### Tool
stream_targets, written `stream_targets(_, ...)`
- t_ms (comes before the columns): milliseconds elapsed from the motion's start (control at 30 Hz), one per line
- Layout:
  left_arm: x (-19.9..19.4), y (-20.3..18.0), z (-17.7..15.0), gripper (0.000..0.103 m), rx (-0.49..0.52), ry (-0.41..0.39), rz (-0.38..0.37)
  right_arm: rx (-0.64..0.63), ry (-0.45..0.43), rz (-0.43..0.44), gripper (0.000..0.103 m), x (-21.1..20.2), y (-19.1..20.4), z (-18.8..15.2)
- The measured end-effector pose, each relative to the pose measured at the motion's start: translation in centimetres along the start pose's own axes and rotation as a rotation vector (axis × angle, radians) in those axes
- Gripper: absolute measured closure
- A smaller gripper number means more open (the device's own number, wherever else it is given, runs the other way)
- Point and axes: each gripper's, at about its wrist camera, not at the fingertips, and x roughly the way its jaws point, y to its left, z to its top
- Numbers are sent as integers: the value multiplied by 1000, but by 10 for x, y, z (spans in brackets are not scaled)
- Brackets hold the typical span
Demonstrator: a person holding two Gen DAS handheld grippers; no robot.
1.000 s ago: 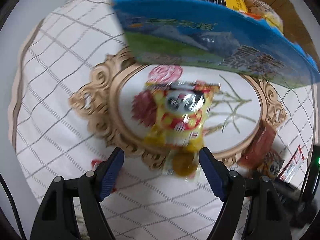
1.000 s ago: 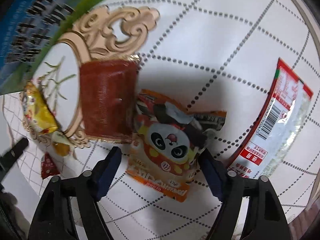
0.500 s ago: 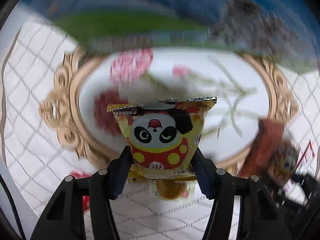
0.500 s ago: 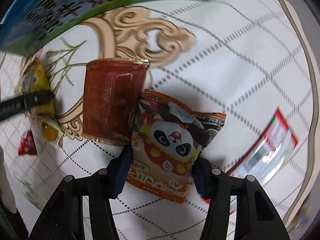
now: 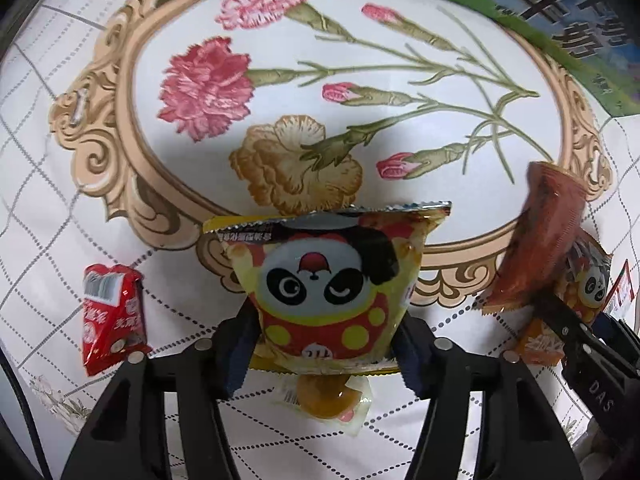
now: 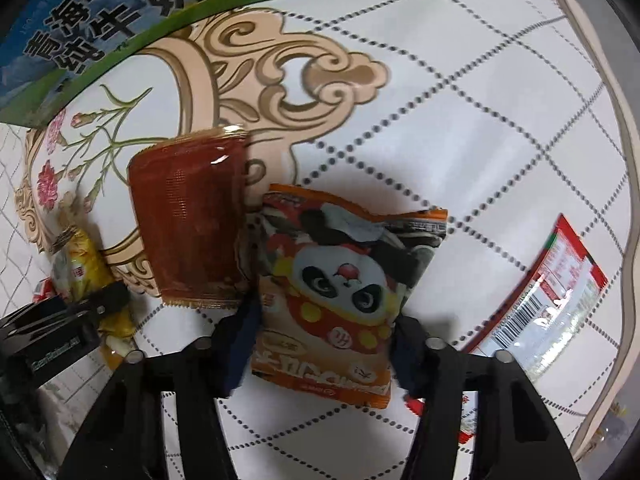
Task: Organize snacks
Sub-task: 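Grasp the yellow panda bag with left tool while right tool grasps orange panda bag, then carry both panda bags into the box and open both tools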
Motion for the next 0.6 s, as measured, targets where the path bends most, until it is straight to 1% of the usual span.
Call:
stream_targets(100, -15, 4, -16, 49, -1, -30, -3, -10, -11, -7, 50, -5, -4, -6)
stream_targets(200, -35, 2, -26, 50, 6, -51, -15, -3, -12, 26, 52, -19, -10, -14)
stream_targets(300, -60, -2, -33, 50, 22, -86, -43, -4, -33, 60, 53, -39, -12, -21)
stream_targets(433, -101, -13, -38, 50, 54, -148, -84, -30, -87, 101, 53, -74, -10, -25)
stream_targets(533, -139, -20, -37, 50, 71, -195, -145, -41, -119, 147, 53, -107, -16, -20)
stream_targets(600, -164, -22, -31, 50, 86, -223, -168, -51, -148, 182, 53, -127, -18, -6)
